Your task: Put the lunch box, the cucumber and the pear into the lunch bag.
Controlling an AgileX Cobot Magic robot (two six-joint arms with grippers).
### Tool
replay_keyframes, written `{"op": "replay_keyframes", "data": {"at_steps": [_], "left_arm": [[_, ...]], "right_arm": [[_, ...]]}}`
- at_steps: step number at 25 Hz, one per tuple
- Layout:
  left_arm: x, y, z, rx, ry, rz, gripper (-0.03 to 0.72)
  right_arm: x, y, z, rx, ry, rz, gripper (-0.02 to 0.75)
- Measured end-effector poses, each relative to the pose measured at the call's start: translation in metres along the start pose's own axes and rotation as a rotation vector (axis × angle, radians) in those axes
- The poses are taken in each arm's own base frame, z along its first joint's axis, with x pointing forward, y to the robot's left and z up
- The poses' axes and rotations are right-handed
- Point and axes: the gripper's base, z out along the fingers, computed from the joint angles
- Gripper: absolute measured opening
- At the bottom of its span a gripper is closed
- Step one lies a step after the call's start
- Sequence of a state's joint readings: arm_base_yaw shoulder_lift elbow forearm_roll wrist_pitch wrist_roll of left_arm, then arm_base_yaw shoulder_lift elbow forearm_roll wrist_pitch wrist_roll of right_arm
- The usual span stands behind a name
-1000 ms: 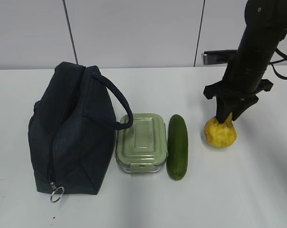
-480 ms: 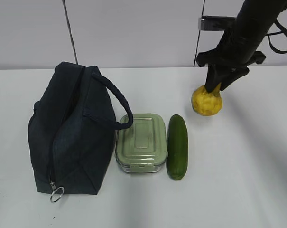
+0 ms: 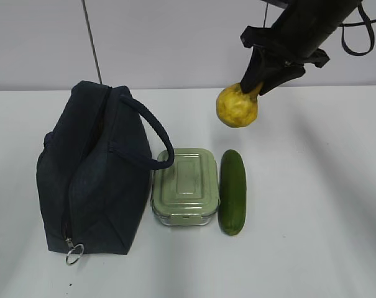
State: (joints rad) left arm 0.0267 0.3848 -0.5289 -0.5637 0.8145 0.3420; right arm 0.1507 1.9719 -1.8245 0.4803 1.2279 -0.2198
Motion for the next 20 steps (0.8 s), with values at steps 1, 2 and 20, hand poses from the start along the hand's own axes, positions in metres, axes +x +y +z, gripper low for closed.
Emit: {"op": "replay_keyframes", "data": {"at_steps": [1,2,20], "left_arm": [[-0.004,0.001,0.007,0.023,0.0,0.01,0.255],[-0.008,0.002,0.016,0.048,0.018,0.009,0.267],[-0.001,0.046,0.157,0.217,0.307,-0.122,0.447]], "right_arm": [[0.0,0.001,0.0,-0.007,-0.002,0.0,0.245],[0.0,0.001,0.0,-0.014,-0.003,0.001,0.245],[-0.004,0.017,-0.001,-0.18,-0.042,0.023,0.244]]}}
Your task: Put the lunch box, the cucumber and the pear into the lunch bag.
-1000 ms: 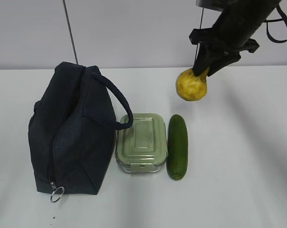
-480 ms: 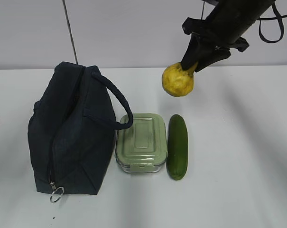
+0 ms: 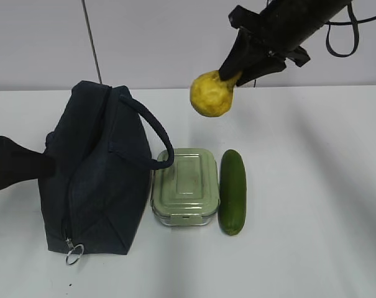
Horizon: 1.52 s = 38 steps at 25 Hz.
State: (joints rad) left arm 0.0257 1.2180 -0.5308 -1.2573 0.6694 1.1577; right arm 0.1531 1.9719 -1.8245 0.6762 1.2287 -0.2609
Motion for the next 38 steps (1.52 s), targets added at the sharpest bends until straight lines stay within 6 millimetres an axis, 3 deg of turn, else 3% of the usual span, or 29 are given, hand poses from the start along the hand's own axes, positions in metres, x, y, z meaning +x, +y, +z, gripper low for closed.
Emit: {"op": "replay_keyframes", "data": {"at_steps": [3,5,13,19,22,27,32,35,38], "left_arm": [[-0.001,0.003,0.005,0.008,-0.002,-0.007,0.441],[-0.002,0.005,0.007,0.002,-0.003,-0.014,0.398],[-0.001,0.011,0.015,-0.003,0.002,-0.071,0.029],[-0.002,0.011,0.015,-0.002,-0.002,-0.077,-0.01],[-0.002,0.011,0.015,0.0,-0.004,-0.079,-0.012],[-0.002,0.009,0.015,0.017,0.0,-0.082,-0.012],[-0.003,0.005,0.01,0.028,-0.018,-0.068,-0.013],[-0.004,0.002,0.009,0.047,-0.02,-0.063,-0.013],[-0.003,0.001,0.008,0.054,-0.02,-0.062,-0.013]], "right_arm": [[-0.001,0.008,0.002,-0.048,-0.006,-0.012,0.244],[0.0,0.018,0.008,-0.077,0.001,-0.044,0.244],[0.014,0.084,0.04,-0.245,0.054,-0.236,0.244],[0.021,0.129,0.062,-0.299,-0.024,-0.396,0.244],[0.019,0.131,0.077,-0.298,-0.056,-0.392,0.244],[0.015,0.102,0.122,-0.255,-0.025,-0.325,0.244],[0.013,0.081,0.145,-0.173,-0.021,-0.328,0.25],[0.011,0.079,0.146,-0.149,-0.035,-0.34,0.326],[0.009,0.08,0.145,-0.146,-0.049,-0.343,0.465]]}}
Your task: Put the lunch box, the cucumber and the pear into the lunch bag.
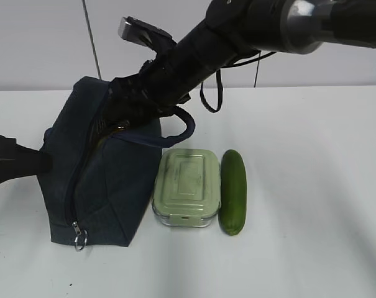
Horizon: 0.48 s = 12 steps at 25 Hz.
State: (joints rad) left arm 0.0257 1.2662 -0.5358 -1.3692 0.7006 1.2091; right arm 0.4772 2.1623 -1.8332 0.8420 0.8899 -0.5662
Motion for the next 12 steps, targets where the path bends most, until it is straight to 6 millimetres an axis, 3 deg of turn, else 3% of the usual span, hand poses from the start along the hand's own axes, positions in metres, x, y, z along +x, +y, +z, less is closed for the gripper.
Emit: {"op": "replay_keyframes", "data": {"at_steps": [2,5,9,12], "left_arm": [[0.0,0.0,0.0,0.001,-0.002,-0.003,-0.013],[-0.001,0.0,0.0,0.005,-0.011,-0.015,-0.013],[-0.001,0.0,0.0,0.005,-0.014,-0.018,-0.013],[-0.002,0.0,0.0,-0.004,-0.018,-0.018,-0.013]], "right_arm": [[-0.004,0.003,-0.003,-0.009,-0.001,-0.013,0.523],[-0.01,0.009,-0.012,-0.035,0.028,-0.051,0.547],[-0.016,0.012,-0.034,0.0,0.139,-0.081,0.54],[-0.021,0.005,-0.054,0.172,0.195,-0.072,0.505]]}}
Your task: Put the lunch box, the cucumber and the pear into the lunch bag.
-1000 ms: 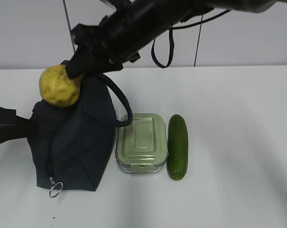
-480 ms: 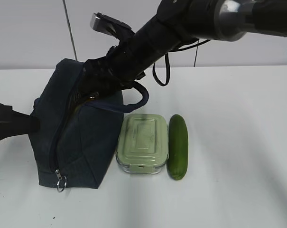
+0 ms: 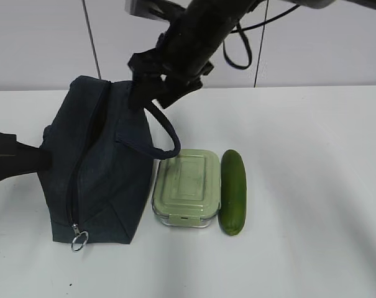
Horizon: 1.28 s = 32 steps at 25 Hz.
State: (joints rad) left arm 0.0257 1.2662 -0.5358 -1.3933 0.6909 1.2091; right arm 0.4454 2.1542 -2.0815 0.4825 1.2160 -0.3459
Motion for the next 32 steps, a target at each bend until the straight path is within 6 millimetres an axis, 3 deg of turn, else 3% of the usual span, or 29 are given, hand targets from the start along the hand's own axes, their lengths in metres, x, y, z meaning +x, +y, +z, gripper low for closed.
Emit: {"op": "replay_keyframes", "data": {"at_steps": [8,13,18,22,26,32], "left_arm": [[0.0,0.001,0.0,-0.006,-0.003,-0.001,-0.013],[0.0,0.001,0.0,-0.007,-0.003,-0.001,-0.013],[0.0,0.001,0.0,-0.008,-0.004,-0.001,-0.013],[0.0,0.001,0.0,-0.008,-0.004,-0.001,-0.013],[0.0,0.001,0.0,-0.008,-0.004,-0.001,-0.013],[0.0,0.001,0.0,-0.007,-0.004,-0.001,-0.013]], "right_arm": [[0.001,-0.018,-0.063,0.496,-0.001,0.043,0.35],[0.016,-0.011,-0.084,0.539,0.0,0.087,0.331],[0.052,-0.019,-0.056,0.522,0.158,0.157,0.333],[0.077,-0.031,-0.03,0.511,0.279,0.211,0.386],[0.085,-0.052,-0.017,0.455,0.301,0.317,0.446],[0.096,-0.084,0.005,0.268,0.291,0.541,0.463]]}}
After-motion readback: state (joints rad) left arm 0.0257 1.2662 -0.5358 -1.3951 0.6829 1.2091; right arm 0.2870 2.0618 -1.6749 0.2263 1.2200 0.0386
